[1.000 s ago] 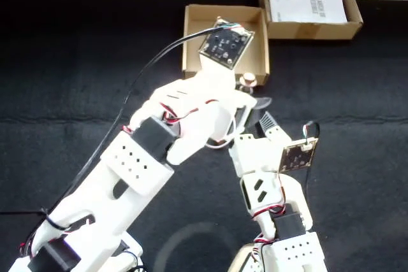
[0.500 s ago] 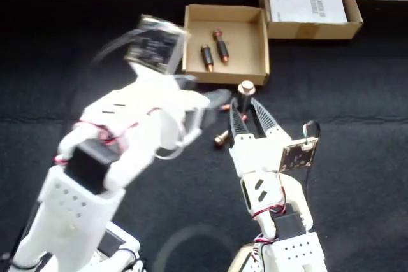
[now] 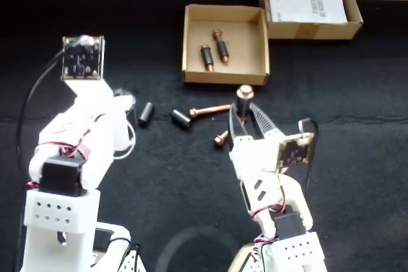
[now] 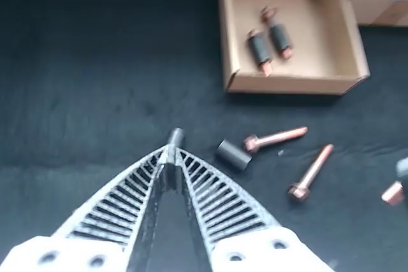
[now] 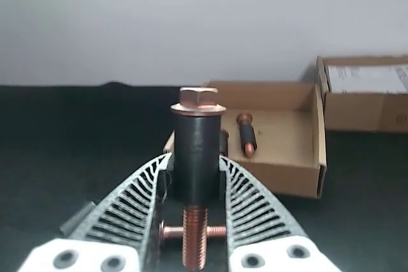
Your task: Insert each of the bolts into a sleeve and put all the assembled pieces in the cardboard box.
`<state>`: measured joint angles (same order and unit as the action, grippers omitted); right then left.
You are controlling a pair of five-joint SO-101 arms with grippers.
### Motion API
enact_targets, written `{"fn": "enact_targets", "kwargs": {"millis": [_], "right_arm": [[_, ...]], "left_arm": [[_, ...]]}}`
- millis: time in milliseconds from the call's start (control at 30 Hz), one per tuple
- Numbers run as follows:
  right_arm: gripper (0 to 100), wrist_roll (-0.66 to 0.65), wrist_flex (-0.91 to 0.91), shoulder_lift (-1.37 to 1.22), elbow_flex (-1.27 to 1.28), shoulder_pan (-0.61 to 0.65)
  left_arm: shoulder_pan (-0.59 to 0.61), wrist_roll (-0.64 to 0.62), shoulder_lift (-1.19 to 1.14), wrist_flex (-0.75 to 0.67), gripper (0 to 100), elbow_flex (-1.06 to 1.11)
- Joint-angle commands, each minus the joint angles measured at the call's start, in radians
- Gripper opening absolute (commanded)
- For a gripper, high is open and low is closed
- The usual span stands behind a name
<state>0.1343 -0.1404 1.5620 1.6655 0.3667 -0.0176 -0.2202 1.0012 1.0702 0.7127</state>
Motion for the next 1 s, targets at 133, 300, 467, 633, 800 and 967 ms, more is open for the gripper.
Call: {"fn": "enact_targets", "kwargs": {"millis": [133, 300, 467, 633, 800, 967], "right_arm": [[0.7, 0.037, -0.231, 0.008, -0.246, -0.008], [0.7, 0.035, -0.315, -0.099, -0.398, -0.008], [0.7, 0.040, -0.344, -0.323, -0.590, -0.008], [0.7, 0.040, -0.344, -0.567, -0.796, -0.008], [0.7, 0.040, -0.344, -0.796, -0.974, -0.008], [0.7, 0.040, -0.344, -1.010, -1.133, -0.008]], "left_arm": [[0.073, 0.006, 0.094, -0.222, 2, 0.346], [0.077, 0.006, 0.154, -0.407, 2, 0.570], [0.077, 0.006, 0.208, -0.615, 2, 0.760], [0.077, 0.006, 0.249, -0.736, 2, 0.900], [0.077, 0.003, 0.295, -0.744, 2, 0.989], [0.088, 0.003, 0.314, -0.740, 2, 0.990]]}}
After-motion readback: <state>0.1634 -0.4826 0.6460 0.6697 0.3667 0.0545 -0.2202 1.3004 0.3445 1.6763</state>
